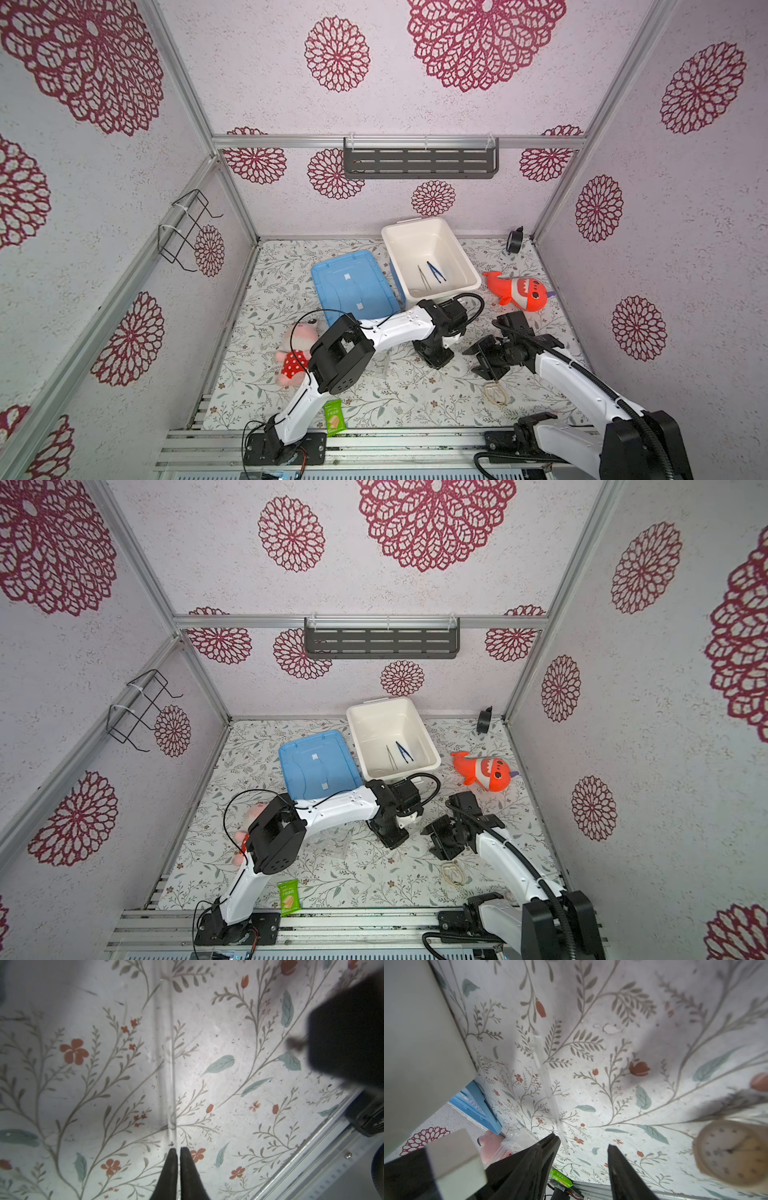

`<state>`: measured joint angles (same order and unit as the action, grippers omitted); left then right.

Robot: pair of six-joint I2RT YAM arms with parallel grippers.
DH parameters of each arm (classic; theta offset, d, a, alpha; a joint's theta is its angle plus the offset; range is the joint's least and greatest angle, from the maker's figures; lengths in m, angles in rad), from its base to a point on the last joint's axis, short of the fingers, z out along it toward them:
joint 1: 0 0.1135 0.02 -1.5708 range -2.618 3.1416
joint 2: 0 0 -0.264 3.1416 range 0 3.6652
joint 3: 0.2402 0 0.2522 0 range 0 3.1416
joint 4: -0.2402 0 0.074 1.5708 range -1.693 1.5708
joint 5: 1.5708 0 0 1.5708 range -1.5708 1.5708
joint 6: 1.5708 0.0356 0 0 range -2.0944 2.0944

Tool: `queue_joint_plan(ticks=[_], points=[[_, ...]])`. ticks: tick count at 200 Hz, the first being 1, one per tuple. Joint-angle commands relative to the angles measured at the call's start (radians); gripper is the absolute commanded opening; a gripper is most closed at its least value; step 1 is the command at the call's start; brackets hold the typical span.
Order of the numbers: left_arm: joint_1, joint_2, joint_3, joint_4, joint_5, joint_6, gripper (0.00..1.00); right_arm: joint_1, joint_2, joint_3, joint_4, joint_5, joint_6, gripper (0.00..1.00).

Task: Organize the chemistry lab equipment

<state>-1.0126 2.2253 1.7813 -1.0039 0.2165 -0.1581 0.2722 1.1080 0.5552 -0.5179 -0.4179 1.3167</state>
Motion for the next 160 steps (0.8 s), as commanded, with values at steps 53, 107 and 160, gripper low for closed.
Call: queue_joint_plan(ticks=[53,107,160], points=[[0.041,-0.085,-0.049,0.062,0.038,-0.036,0.25,0.037,0.054,0.028,0.048,0.067,0.103,0.53],[0.08,-0.202,-0.12,0.05,-0.175,-0.078,0.52,0.036,0.001,0.069,-0.053,0.129,0.053,0.53],[0.081,-0.251,-0.145,0.041,-0.319,-0.089,0.51,0.032,-0.099,0.067,-0.121,0.19,0.049,0.52]])
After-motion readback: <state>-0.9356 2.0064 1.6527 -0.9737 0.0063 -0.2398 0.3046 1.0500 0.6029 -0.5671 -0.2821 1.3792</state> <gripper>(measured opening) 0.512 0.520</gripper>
